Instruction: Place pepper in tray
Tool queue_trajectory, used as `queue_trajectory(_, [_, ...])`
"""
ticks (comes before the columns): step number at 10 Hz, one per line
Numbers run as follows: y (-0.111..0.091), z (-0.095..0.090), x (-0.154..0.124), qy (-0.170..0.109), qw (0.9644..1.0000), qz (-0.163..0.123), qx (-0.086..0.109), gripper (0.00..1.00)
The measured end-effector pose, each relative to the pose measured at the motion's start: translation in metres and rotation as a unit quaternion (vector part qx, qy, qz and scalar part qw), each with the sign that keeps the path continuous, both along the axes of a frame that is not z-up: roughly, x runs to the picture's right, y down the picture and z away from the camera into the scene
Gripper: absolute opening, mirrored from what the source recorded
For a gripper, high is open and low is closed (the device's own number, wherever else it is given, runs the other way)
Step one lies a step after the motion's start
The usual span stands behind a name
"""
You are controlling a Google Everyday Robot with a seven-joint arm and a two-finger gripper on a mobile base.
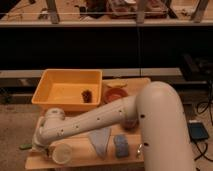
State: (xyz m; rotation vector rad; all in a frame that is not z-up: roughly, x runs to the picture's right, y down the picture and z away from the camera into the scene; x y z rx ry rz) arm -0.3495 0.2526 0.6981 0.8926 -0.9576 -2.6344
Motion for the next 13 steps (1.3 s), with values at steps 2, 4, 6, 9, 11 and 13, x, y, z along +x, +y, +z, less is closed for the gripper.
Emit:
queue_trajectory(2, [-0.017, -0.018, 0.005, -0.01, 0.9999, 0.008, 0.011, 0.0])
queue_trajectory(4, [-0.033, -0.027, 0.025, -0.009, 0.9994, 0.026, 0.023, 0.0])
queue_trajectory(6, [-0.041, -0.028, 0.039, -0.003, 0.9987, 0.043, 0.027, 0.0])
queue_trajectory(9, [-0.059, -0.021, 0.087, 0.016, 0.9955, 0.09, 0.023, 0.0])
queue_trajectory(11, [-0.07, -0.011, 0.117, 0.034, 0.9921, 0.121, 0.009, 0.0])
queue_trajectory(13, [-0.077, -0.003, 0.132, 0.043, 0.9882, 0.147, -0.004, 0.0])
